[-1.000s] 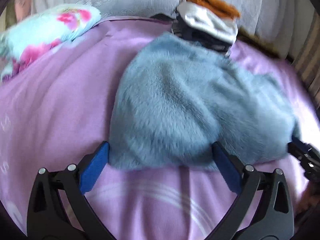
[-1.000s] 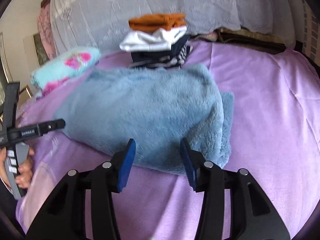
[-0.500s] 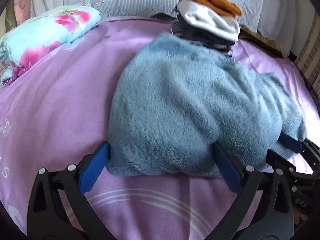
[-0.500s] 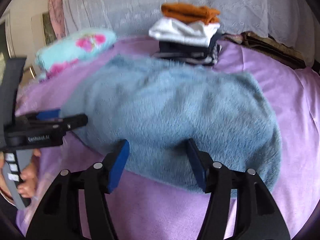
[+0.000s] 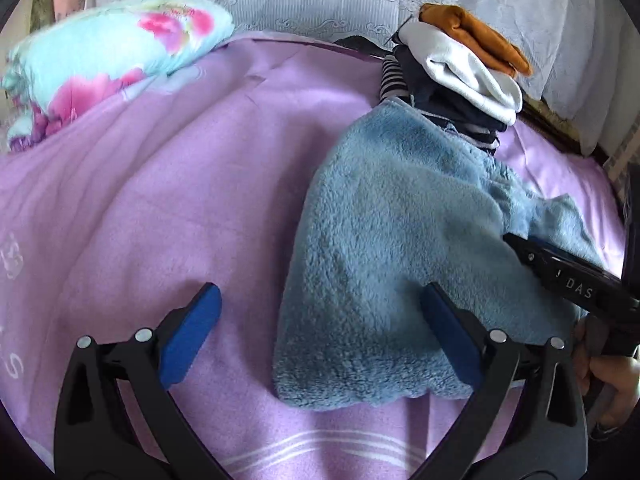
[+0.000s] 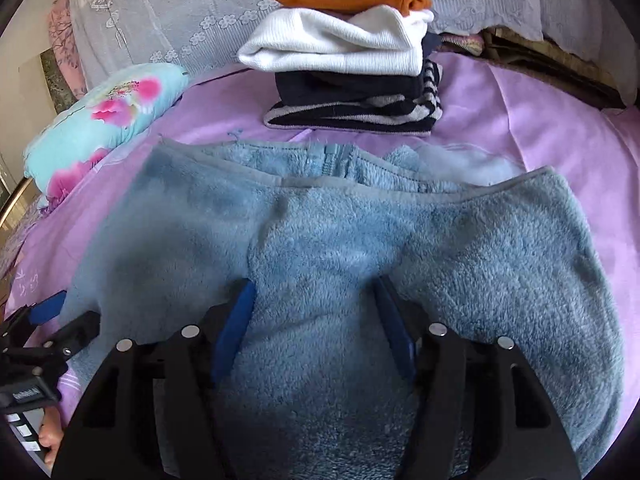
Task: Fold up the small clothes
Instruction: 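Release the jacket and press the folded bundle flat with both grippers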
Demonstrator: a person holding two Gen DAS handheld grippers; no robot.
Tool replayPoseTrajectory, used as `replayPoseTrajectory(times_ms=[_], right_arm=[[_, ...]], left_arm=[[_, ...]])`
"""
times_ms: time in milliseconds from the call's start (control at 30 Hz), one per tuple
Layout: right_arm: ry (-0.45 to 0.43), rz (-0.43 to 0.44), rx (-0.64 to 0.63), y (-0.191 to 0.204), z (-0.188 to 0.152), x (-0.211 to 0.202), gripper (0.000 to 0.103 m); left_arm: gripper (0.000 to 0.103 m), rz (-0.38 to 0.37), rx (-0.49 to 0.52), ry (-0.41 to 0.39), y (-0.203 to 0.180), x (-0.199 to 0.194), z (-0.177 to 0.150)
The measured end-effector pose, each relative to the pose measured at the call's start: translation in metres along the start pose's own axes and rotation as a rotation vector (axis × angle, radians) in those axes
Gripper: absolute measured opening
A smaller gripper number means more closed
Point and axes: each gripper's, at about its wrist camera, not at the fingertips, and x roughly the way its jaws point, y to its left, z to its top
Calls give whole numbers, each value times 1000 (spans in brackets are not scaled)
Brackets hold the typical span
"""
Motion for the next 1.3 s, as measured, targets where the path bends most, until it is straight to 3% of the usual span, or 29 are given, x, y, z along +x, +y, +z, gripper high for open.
replayPoseTrajectory(times_ms=[100,300,400,500,667,933,1067,1200,1300], right_arm=[[-70,26,-5,2,-15,-25,63],[-179,-41,-83,-4,-52,-73,65],[-173,-47,-48,-23,-66,-86,68],[-74,-37,-50,-32,-79,-77,83],[-72,-69,-106,-21,-79,-74,91],[-292,-97,19,-48,-82,-115,91],[-293,-136,122,-70,-79,-115,91],[-243,-145,134,-74,-77,-105,91],[-195,-159,112,-69,-77,-96,95]], left_arm=[[101,35,35,-17,-7,-2,-2],[101,13,11,-22,-3,-9,-6],[101,10,13,-32,-5,-14,-10],[101,15,27,-45,-8,-19,-15],[101,19,56,-63,-14,-25,-20],[101,10,84,-84,-22,-38,-34],[101,-73,84,-74,-25,-47,-42],[101,-286,43,-9,-24,-50,-48],[101,-371,-17,63,-19,-37,-47]])
